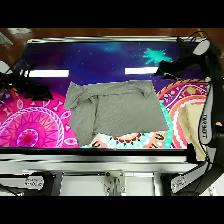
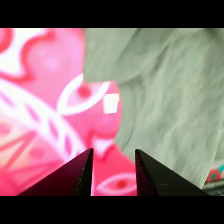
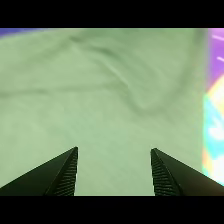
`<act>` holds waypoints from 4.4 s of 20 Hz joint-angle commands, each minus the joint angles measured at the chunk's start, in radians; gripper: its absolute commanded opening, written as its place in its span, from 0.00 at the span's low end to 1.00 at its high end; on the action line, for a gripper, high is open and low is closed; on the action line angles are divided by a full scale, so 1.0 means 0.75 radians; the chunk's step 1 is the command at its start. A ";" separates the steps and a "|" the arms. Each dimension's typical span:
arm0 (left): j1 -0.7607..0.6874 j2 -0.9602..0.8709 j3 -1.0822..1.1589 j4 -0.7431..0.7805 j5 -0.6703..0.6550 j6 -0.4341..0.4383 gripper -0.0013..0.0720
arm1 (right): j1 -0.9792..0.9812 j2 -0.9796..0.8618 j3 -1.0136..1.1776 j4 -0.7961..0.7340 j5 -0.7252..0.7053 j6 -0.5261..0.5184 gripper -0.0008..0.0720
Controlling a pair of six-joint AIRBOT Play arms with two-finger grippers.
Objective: Fold the shirts.
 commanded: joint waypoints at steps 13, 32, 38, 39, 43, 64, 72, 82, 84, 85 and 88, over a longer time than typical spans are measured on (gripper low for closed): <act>-0.263 0.455 -1.353 -0.748 0.513 0.170 0.84 | -0.409 0.413 -0.882 0.222 0.114 -0.152 0.80; -0.405 0.437 -1.346 -0.942 0.572 0.292 0.06 | -0.409 0.373 -1.237 0.132 -0.269 -0.172 0.94; -0.405 0.533 -1.341 -0.933 0.549 0.321 0.06 | -0.410 0.217 -1.240 0.181 -0.245 -0.185 0.94; -0.405 0.540 -1.331 -0.928 0.529 0.321 0.06 | -0.410 0.207 -1.240 0.182 -0.251 -0.184 0.94; -0.405 0.548 -1.245 -0.904 0.520 0.320 0.06 | -0.335 0.160 -1.247 0.196 -0.287 -0.175 0.94; -0.099 0.955 0.907 -0.112 0.385 0.068 0.06 | -0.245 1.386 -0.066 0.186 -0.706 -0.150 0.10; -0.100 1.102 0.780 0.098 0.048 0.055 0.06 | -0.245 1.485 -0.040 -0.102 -0.036 0.009 0.10; -0.100 0.827 0.102 0.150 0.007 0.079 0.06 | -0.244 0.802 -0.239 -0.111 0.462 -0.022 0.10; -0.101 0.667 0.032 0.149 0.057 0.079 0.06 | -0.244 0.646 -0.323 -0.107 0.283 -0.023 0.09; -0.101 0.572 0.019 0.138 0.097 0.079 0.06 | -0.234 0.571 -0.345 -0.092 0.183 -0.023 0.10; -0.101 0.294 0.020 0.098 0.284 0.079 0.06 | -0.133 0.345 -0.350 -0.072 -0.123 -0.064 0.10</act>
